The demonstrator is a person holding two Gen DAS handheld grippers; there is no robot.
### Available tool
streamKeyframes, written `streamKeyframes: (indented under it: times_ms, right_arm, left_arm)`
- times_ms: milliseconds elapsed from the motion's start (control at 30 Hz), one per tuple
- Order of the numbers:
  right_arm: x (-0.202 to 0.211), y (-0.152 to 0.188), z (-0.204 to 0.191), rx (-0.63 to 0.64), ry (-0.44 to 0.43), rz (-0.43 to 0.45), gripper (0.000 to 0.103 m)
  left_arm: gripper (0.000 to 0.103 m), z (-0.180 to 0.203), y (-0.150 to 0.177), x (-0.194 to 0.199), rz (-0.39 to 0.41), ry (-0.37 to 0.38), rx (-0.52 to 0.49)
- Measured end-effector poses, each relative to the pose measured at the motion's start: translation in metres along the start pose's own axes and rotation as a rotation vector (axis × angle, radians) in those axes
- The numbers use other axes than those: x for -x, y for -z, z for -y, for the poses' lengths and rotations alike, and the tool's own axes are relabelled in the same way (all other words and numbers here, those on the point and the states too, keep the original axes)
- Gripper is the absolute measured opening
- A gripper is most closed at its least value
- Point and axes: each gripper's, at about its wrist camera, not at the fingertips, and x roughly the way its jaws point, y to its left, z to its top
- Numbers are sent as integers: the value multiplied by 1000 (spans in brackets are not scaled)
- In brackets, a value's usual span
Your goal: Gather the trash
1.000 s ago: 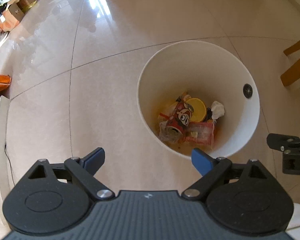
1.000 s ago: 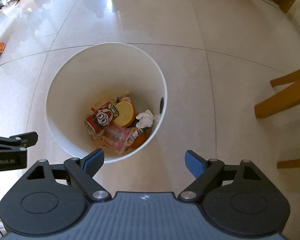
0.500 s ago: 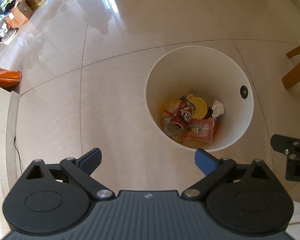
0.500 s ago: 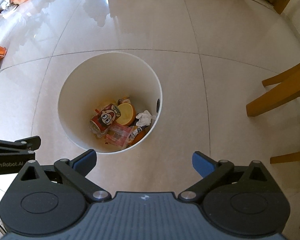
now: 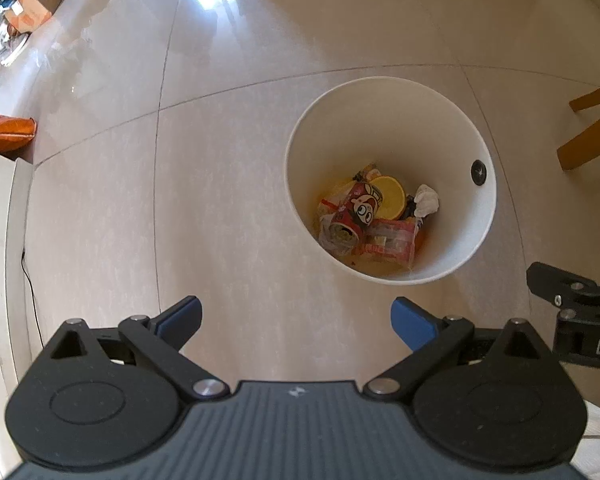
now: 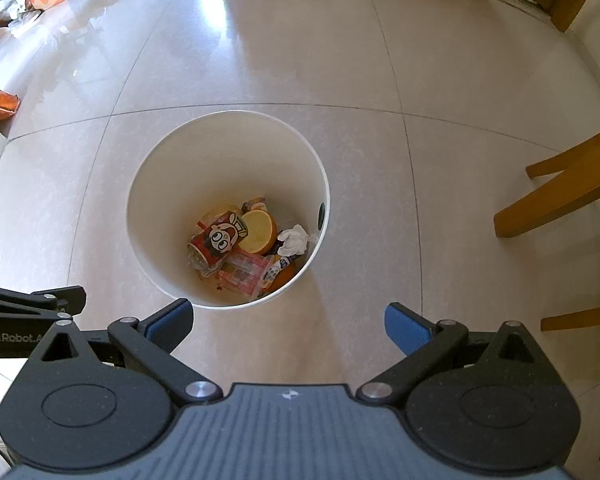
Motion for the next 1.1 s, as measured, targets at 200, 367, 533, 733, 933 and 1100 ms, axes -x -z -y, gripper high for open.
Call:
streamKeyframes:
  times_ms: [200,367,533,733,933,1100]
  right_arm:
    - [1,0,1,-8,-8,5,103]
    - [2,0,1,-7,-7,6,103]
    - [2,0,3,-13,-9,4,103]
    - [-1,0,3,-10,-3,-4,103]
    - [-2,0,3,-15,-5,-5,103]
    - [-3,0,4,-18,-5,-8,103]
  left_arm:
    - [100,0,1,0,5,-8,-1]
    - [100,0,0,-2,2,0,0]
    - [100,2,1,-2,2,0,-4]
    - [100,2,-1,-1,-3,4,-13]
    - [100,1,-1,0,-4,5,-16]
    - [100,1,-1,0,-4,8,-16]
